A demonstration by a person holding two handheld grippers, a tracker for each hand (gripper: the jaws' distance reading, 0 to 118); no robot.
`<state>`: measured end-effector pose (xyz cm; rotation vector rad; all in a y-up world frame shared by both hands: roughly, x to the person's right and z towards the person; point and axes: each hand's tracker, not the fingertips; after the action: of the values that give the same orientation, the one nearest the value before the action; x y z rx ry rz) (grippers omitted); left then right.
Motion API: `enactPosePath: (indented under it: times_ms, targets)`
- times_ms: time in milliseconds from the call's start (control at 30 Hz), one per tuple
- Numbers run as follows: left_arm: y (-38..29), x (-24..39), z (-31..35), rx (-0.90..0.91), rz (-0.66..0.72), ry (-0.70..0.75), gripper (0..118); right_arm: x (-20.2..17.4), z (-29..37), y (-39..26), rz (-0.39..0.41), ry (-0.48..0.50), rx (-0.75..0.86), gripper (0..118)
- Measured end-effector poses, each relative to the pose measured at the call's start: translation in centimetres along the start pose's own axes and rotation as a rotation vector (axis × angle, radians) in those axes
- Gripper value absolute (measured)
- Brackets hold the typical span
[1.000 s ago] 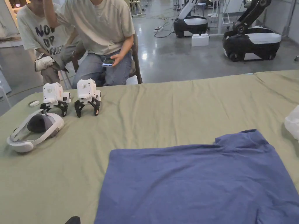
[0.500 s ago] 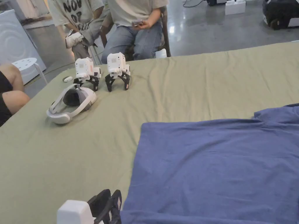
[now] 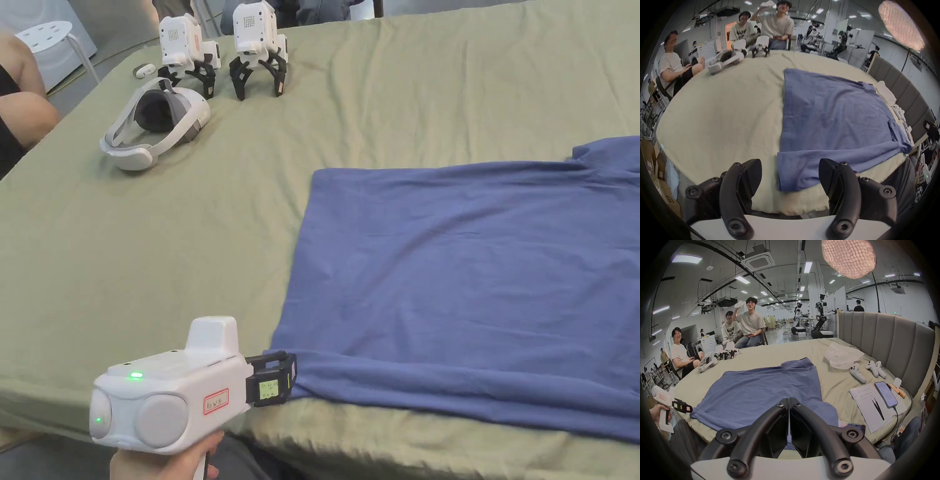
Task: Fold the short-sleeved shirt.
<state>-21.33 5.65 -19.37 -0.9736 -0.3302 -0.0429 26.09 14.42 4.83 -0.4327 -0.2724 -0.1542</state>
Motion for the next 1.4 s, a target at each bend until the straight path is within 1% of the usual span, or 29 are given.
enactPosePath:
  times_ms: [67, 100, 200, 233, 333, 400, 467, 533, 567, 600, 633, 667, 833, 867, 933, 1000, 1067, 1100, 1167, 1200, 1300, 1333, 1400]
  targets:
    - [0.3, -0.3, -0.7, -0.027, 0.006, 0.022, 73, 0.1, 0.1, 0.1, 0.009, -0.016, -0.004, 0]
    - [0.4, -0.5, -1.0, -0.031, 0.009, 0.035, 66, 0.2, 0.2, 0.2, 0.015, -0.022, -0.006, 0]
    - [0.4, -0.7, -1.5, -0.053, 0.007, 0.03, 25, 0.9, 0.4, 0.4, 0.01, -0.033, -0.004, 0]
    - [0.4, -0.7, -1.8, -0.071, 0.01, 0.009, 23, 1.1, 0.5, 0.4, 0.007, -0.04, -0.006, 0]
    - [0.3, -0.3, -2.4, -0.083, -0.006, 0.017, 21, 1.7, 0.7, 0.5, 0.003, -0.058, -0.012, 0]
    - [0.5, -0.2, -2.5, -0.089, -0.02, 0.012, 14, 2.1, 0.8, 0.3, 0.005, -0.072, -0.025, 0]
    - [0.4, 0.1, -2.6, -0.098, -0.026, -0.001, 3, 2.6, 0.8, 0.2, 0.002, -0.091, -0.051, 0]
    - [0.3, 0.4, -3.1, -0.11, -0.044, 0.012, 1, 3.4, 0.5, -0.2, -0.008, -0.112, -0.093, 0]
    - [0.4, 0.6, -3.2, -0.113, -0.05, 0.016, 1, 3.7, 0.4, -0.4, -0.013, -0.114, -0.114, 6]
    - [0.3, 1.2, -2.9, -0.117, -0.055, 0.018, 1, 4.1, 0.4, -0.8, -0.016, -0.125, -0.106, 33]
    - [0.3, 1.2, -2.8, -0.119, -0.056, 0.019, 1, 4.4, 0.3, -1.2, -0.017, -0.145, -0.118, 54]
    - [0.3, 1.2, -2.8, -0.12, -0.054, 0.018, 1, 5.4, 0.0, -2.0, -0.016, -0.146, -0.147, 62]
    - [0.5, 1.6, -2.3, -0.123, -0.025, 0.008, 1, 7.6, -2.1, -4.0, -0.027, -0.195, -0.311, 62]
    - [0.5, 1.7, -2.2, -0.124, -0.026, 0.008, 1, 7.8, -2.5, -4.3, -0.024, -0.187, -0.339, 62]
    - [0.5, 2.2, -2.1, -0.126, -0.03, 0.013, 1, 8.2, -3.3, -5.0, -0.022, -0.137, -0.399, 62]
    - [0.5, 2.3, -2.1, -0.128, -0.038, 0.02, 1, 8.4, -4.5, -5.6, -0.044, -0.118, -0.47, 62]
    - [0.5, 2.6, -2.0, -0.128, -0.044, 0.025, 1, 8.4, -5.4, -6.0, -0.039, -0.13, -0.475, 61]
    - [0.5, 2.8, -1.9, -0.129, -0.047, 0.026, 1, 8.4, -6.1, -6.1, -0.039, -0.139, -0.505, 50]
    - [0.6, 2.8, -1.8, -0.13, -0.049, 0.027, 1, 8.4, -6.9, -6.3, -0.033, -0.135, -0.522, 17]
    - [0.6, 2.8, -1.7, -0.128, -0.045, 0.025, 1, 8.1, -7.1, -6.3, -0.032, -0.136, -0.532, 9]
    - [0.8, 2.6, -1.8, -0.132, -0.045, 0.022, 1, 8.1, -7.3, -6.2, -0.019, -0.126, -0.546, 8]
    - [0.8, 2.7, -1.7, -0.132, -0.044, 0.02, 1, 7.9, -7.2, -6.2, -0.017, -0.127, -0.545, 5]
    - [0.6, 2.2, -1.8, -0.125, -0.04, 0.016, 1, 8.0, -7.0, -6.3, -0.022, -0.132, -0.534, 4]
